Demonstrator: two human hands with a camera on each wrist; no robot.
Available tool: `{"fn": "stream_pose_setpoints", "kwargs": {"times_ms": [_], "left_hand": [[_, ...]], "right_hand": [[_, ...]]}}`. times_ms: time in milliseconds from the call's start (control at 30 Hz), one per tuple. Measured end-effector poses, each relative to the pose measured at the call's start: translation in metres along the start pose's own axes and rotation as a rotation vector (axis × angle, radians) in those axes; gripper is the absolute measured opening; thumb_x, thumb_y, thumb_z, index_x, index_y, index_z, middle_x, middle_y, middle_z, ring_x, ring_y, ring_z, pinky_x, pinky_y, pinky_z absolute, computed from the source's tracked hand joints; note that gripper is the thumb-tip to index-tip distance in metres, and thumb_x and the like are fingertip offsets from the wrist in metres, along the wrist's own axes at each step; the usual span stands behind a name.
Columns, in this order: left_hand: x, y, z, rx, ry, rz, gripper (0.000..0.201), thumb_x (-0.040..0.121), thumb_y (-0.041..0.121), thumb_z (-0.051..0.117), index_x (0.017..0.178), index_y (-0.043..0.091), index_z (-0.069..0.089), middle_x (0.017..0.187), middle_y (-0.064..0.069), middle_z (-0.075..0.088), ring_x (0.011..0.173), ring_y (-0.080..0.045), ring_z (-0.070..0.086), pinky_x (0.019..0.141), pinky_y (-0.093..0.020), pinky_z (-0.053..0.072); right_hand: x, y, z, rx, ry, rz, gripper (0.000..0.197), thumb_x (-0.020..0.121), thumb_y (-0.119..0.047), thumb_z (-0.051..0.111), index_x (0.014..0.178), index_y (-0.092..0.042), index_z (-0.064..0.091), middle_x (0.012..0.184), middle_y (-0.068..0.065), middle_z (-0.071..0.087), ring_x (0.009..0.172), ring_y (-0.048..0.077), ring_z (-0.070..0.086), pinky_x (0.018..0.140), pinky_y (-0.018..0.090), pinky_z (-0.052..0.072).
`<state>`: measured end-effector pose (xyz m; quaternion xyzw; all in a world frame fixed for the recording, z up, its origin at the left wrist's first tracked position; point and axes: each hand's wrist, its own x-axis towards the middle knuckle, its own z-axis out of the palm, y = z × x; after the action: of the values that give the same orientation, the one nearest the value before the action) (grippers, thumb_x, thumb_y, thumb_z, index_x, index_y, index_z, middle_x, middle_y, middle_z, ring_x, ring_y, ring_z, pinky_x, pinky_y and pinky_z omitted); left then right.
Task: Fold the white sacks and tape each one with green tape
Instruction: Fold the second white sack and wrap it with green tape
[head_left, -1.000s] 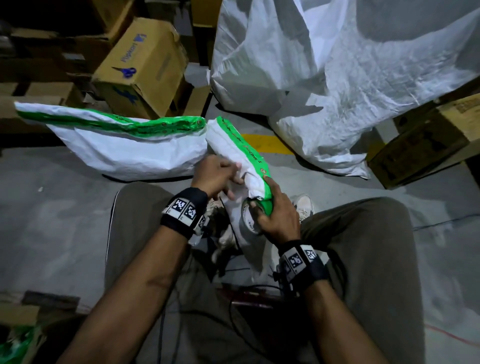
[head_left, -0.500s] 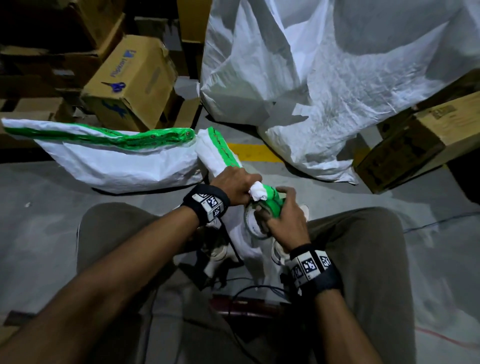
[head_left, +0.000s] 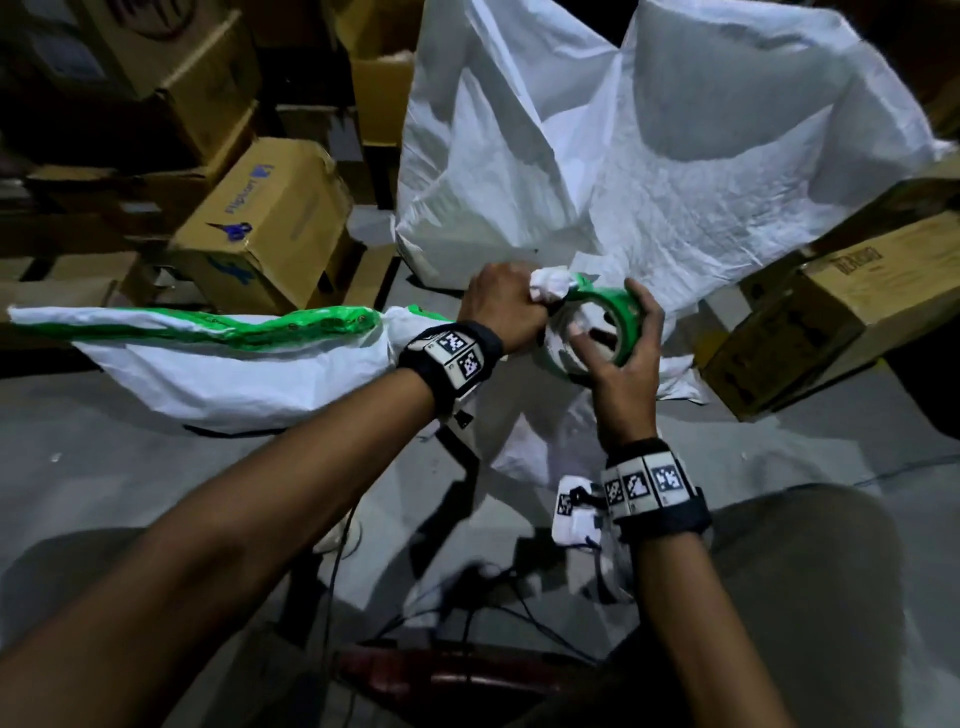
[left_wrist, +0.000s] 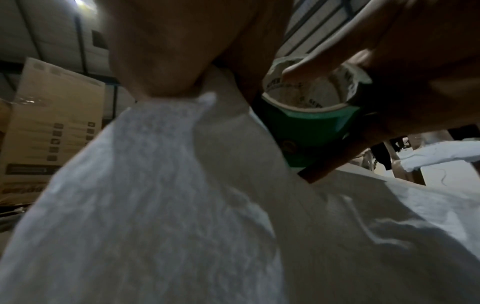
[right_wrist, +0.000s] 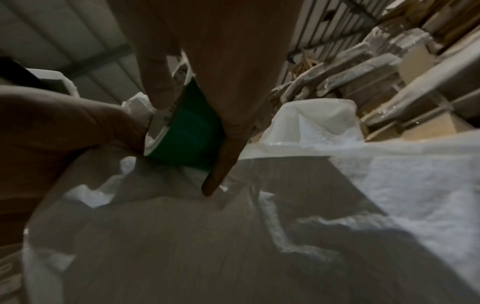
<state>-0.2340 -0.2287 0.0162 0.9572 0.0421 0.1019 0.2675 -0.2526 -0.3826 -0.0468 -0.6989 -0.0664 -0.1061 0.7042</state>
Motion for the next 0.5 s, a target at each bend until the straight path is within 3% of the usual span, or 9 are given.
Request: {"fn": "stream_pose_setpoints", "kwargs": {"times_ms": [200,267,333,400,500], "left_hand": [[0.02,0.038,-0.036,-0.139,0.084,-0.056,0.024,0.07,0.03,0.051,0.081,0.014,0.065,0.097,-0.017,0.071,0.096,-0.041,0.063,0.068,-0.032,0.039],[0.027,0.056,-0.045,-0.164,0.089,-0.053,0.024,0.074,0.028,0.053,0.084,0.01,0.067,0.098,-0.017,0.071,0.096,-0.041,0.062,0.069,-0.032,0.041],[0.033,0.077,-0.05,-0.165,0.077,-0.031,0.012,0.08,0.023,0.058,0.08,0.012,0.062,0.098,-0.017,0.07,0.097,-0.041,0.062,0.067,-0.032,0.039],[0.035,0.096,-0.054,-0.169,0.063,-0.016,0.01,0.082,0.021,0.059,0.075,0.016,0.054,0.098,-0.017,0.069,0.097,-0.042,0.061,0.067,-0.031,0.037],[0.032,0.118,-0.063,-0.197,0.062,-0.009,0.011,0.082,0.021,0.062,0.077,0.017,0.052,0.1,-0.019,0.069,0.099,-0.042,0.061,0.074,-0.033,0.044]], "right_hand": [[0.041,-0.051,-0.001,0.056,0.013,-0.136,0.063,0.083,-0.017,0.076,0.139,-0.015,0.047,0.138,0.015,0.051,0.125,0.023,0.055,0.107,0.043,0.047],[0.048,-0.068,-0.007,0.06,0.035,-0.179,0.06,0.084,-0.013,0.075,0.138,-0.012,0.048,0.138,0.018,0.051,0.124,0.023,0.055,0.1,0.033,0.05],[0.054,-0.082,-0.017,0.077,0.086,-0.208,0.061,0.083,-0.013,0.075,0.138,-0.012,0.048,0.137,0.019,0.051,0.123,0.023,0.056,0.096,0.025,0.05],[0.058,-0.091,-0.028,0.085,0.121,-0.205,0.062,0.08,-0.017,0.075,0.137,-0.014,0.049,0.136,0.016,0.053,0.122,0.024,0.057,0.101,0.036,0.05],[0.063,-0.1,-0.043,0.076,0.127,-0.21,0.062,0.08,-0.014,0.075,0.137,-0.016,0.049,0.135,0.014,0.055,0.121,0.024,0.057,0.105,0.051,0.046]]}}
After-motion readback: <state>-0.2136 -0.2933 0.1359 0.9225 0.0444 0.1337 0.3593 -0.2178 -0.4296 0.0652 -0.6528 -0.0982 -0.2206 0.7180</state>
